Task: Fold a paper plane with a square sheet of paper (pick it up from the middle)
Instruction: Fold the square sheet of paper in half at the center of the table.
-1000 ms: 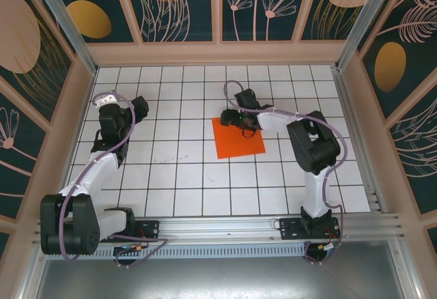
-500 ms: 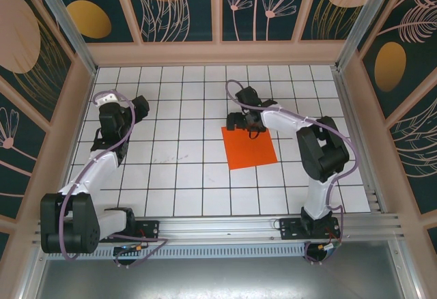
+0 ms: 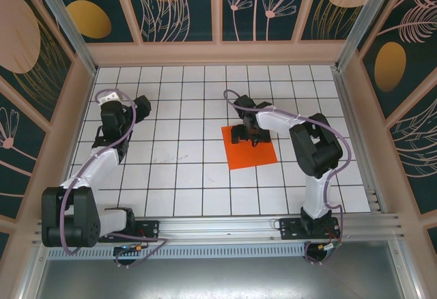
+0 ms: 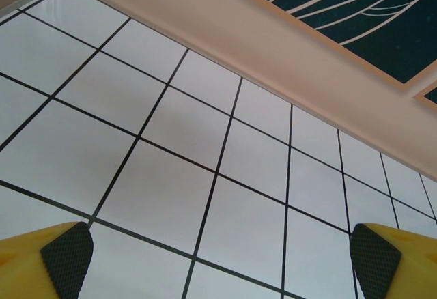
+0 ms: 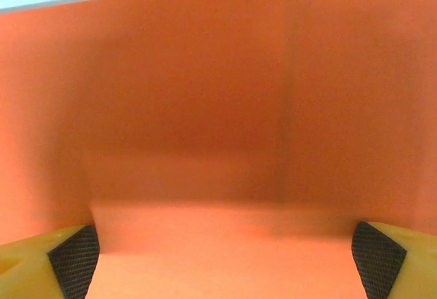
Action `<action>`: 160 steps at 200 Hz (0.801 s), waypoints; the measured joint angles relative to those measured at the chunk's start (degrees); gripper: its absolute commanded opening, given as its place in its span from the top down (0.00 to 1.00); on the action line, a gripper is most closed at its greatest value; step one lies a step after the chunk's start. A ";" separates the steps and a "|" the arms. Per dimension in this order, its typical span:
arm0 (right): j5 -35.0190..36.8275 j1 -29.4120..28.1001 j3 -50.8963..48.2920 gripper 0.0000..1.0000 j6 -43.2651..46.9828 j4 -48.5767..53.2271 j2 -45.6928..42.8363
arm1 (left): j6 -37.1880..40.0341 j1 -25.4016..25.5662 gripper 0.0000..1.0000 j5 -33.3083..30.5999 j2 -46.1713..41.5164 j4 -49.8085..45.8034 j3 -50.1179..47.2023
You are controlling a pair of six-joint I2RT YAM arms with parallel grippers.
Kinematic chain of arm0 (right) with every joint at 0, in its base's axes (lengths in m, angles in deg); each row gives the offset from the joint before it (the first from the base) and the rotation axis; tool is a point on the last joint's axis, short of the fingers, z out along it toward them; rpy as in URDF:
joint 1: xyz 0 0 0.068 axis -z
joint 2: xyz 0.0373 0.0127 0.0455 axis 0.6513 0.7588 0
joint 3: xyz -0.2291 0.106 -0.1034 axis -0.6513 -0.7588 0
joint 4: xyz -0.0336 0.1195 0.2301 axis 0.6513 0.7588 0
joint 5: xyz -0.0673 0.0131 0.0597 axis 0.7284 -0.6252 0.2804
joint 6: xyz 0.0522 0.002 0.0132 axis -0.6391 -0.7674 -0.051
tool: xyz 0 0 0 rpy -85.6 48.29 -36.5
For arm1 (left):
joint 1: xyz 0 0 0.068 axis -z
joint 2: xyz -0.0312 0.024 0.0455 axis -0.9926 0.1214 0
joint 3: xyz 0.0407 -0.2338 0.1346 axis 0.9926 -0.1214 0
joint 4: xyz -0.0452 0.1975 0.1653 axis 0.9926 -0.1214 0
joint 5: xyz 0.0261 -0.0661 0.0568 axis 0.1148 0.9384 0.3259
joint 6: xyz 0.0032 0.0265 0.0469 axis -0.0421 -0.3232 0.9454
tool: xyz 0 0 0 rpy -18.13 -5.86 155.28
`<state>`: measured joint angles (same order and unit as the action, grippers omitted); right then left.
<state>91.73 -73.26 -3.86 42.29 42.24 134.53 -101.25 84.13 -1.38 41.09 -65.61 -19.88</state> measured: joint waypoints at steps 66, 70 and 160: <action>0.20 -1.31 -7.15 0.03 0.07 -3.48 -4.90 | -0.44 0.02 0.02 0.66 0.87 -0.02 0.33; 0.17 -1.42 -7.19 0.03 0.04 -3.17 -4.96 | -0.44 0.02 0.02 0.70 0.94 -0.02 0.33; -0.72 -1.68 -4.81 0.04 -0.68 2.91 -4.48 | -0.63 0.02 0.02 1.14 1.18 -0.22 0.42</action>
<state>91.01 -74.95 -8.67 41.61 45.14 130.05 -101.88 84.15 -0.24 42.27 -65.83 -19.47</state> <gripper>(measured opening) 0.975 0.985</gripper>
